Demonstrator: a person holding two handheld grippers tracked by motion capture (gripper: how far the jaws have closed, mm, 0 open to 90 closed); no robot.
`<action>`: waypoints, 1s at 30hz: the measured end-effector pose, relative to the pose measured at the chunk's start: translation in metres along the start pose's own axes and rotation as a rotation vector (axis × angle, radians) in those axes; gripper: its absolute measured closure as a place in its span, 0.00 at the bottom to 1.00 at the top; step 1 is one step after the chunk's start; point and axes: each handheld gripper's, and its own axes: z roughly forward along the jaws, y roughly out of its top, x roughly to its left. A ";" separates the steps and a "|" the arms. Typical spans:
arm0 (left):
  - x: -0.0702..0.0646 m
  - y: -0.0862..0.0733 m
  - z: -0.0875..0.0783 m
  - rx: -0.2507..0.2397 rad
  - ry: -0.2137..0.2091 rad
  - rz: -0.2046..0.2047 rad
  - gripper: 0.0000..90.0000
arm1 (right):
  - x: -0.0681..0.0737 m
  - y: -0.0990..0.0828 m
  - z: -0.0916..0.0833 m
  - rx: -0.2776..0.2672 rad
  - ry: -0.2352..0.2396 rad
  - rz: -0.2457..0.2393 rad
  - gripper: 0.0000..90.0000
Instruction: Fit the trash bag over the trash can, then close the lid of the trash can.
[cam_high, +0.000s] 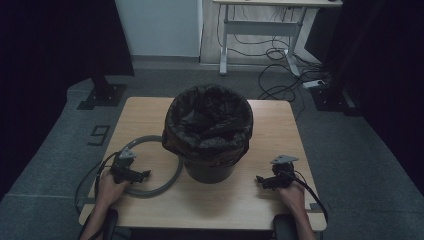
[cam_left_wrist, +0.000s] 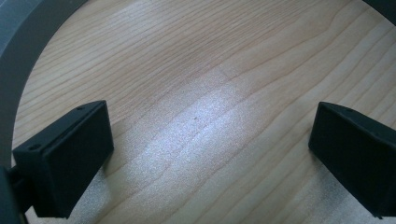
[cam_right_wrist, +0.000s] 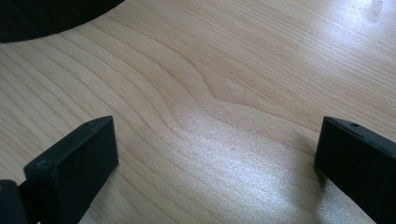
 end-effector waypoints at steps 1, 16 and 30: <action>0.000 0.000 0.000 0.000 0.001 0.000 0.00 | 0.000 0.000 0.000 0.000 0.000 0.000 0.00; 0.005 0.005 -0.007 -0.029 -0.031 -0.033 0.00 | 0.000 -0.001 0.000 -0.001 -0.002 0.001 0.00; 0.011 0.008 -0.020 -0.046 0.021 -0.025 0.00 | 0.000 -0.001 -0.001 0.000 -0.001 0.001 0.00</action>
